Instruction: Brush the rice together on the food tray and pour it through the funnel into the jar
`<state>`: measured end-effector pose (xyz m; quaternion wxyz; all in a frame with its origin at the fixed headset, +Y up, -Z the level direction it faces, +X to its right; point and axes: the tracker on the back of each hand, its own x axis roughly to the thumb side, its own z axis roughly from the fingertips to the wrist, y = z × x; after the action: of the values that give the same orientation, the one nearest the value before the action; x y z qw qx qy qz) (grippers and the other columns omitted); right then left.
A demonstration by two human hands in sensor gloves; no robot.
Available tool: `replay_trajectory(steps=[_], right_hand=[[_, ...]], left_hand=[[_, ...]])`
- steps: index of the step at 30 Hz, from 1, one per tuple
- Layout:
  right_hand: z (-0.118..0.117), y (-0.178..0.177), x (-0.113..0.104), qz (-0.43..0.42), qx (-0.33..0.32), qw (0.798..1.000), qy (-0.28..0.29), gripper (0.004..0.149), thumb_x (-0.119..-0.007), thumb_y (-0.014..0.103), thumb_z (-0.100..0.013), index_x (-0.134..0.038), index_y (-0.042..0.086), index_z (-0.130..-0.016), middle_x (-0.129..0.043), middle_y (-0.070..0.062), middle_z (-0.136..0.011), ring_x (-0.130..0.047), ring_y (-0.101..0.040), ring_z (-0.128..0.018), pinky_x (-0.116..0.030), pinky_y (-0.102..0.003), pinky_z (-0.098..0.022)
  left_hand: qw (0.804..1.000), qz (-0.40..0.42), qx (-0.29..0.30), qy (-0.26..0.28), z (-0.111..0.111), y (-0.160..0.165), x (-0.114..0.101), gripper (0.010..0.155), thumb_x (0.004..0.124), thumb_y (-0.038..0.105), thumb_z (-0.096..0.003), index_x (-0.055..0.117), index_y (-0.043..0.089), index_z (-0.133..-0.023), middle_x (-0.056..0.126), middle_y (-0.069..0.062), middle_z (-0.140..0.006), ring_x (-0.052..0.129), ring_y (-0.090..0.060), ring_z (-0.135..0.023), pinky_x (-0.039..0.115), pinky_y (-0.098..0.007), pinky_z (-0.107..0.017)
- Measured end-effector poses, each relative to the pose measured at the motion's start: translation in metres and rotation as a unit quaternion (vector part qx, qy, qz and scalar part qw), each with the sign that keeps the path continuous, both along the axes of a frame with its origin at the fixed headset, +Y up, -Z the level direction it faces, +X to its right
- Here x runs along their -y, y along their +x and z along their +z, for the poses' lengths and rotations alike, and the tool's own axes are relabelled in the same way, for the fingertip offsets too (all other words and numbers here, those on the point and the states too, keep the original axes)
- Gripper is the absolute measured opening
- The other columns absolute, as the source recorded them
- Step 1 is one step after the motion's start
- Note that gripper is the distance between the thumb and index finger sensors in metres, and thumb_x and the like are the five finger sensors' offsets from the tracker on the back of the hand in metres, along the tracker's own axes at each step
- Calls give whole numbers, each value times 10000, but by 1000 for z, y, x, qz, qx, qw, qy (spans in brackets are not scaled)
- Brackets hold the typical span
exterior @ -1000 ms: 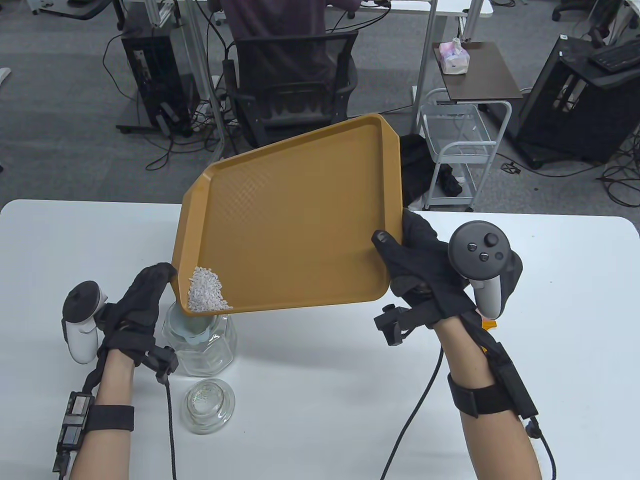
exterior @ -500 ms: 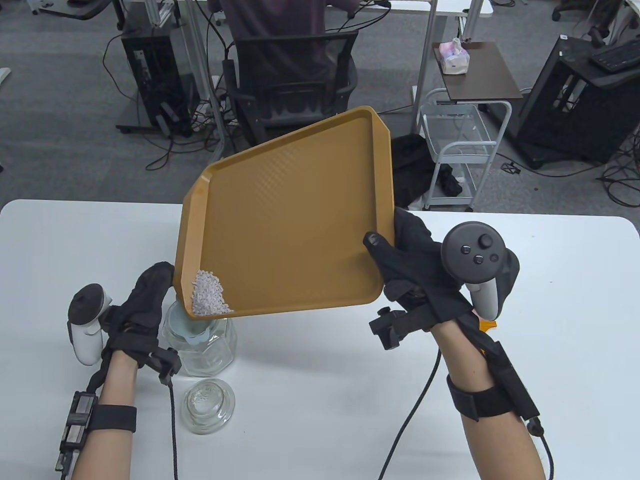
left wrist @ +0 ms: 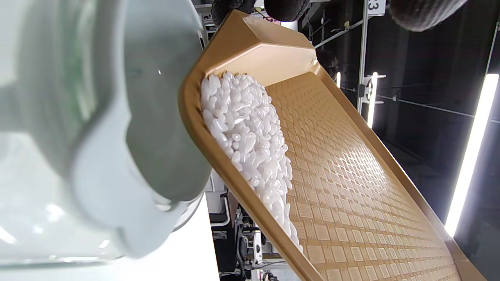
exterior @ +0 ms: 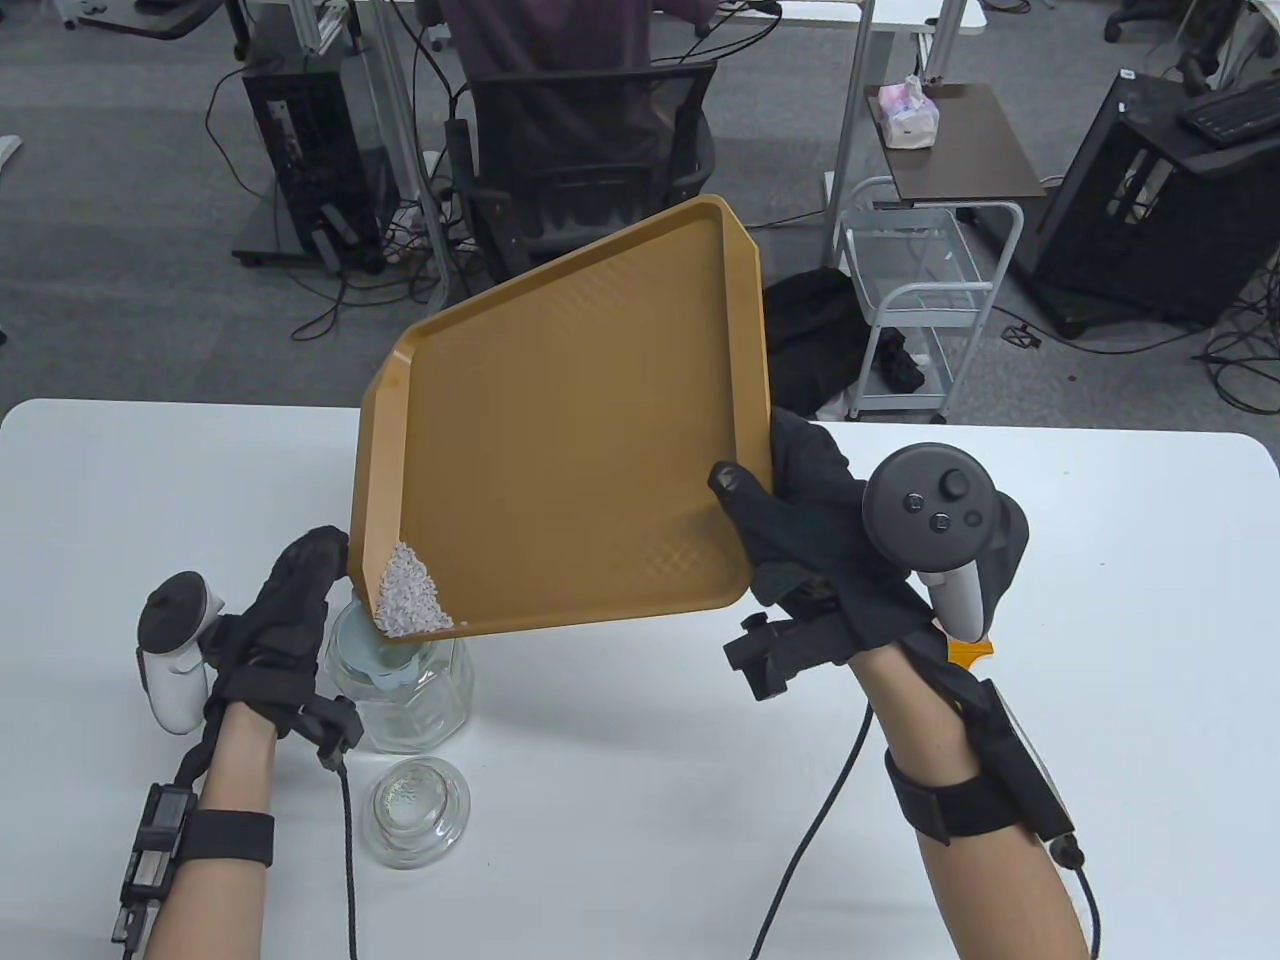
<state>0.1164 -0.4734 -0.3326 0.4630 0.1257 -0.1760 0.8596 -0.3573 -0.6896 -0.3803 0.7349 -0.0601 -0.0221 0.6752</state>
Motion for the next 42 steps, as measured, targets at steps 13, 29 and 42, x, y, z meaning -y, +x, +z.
replay_trajectory(steps=[13, 29, 42], right_hand=[[11, -14, -13, 11, 1, 999, 30, 629, -832, 340, -458, -694, -86, -898, -747, -292, -784, -1010, -337, -430, -967, -337, -226], [19, -33, -33, 23, -2, 998, 63, 635, -843, 346, -455, -702, -82, -902, -751, -291, -789, -1009, -342, -431, -965, -341, -226], [31, -56, -49, 42, -4, 994, 99, 636, -849, 351, -455, -709, -78, -904, -758, -289, -791, -1007, -345, -429, -962, -343, -224]], left_hand=[[1000, 15, 10, -8, 4, 2, 3, 829, 609, 707, -507, 370, 200, -1118, 393, -138, -1217, 169, -367, -1133, 179, -660, -734], [1000, 25, 10, -9, 5, 2, 4, 824, 608, 706, -511, 371, 200, -1117, 388, -138, -1221, 174, -369, -1132, 191, -662, -735], [999, 38, 7, -5, 8, 1, 7, 821, 609, 704, -512, 374, 200, -1116, 381, -142, -1221, 174, -375, -1132, 198, -667, -735]])
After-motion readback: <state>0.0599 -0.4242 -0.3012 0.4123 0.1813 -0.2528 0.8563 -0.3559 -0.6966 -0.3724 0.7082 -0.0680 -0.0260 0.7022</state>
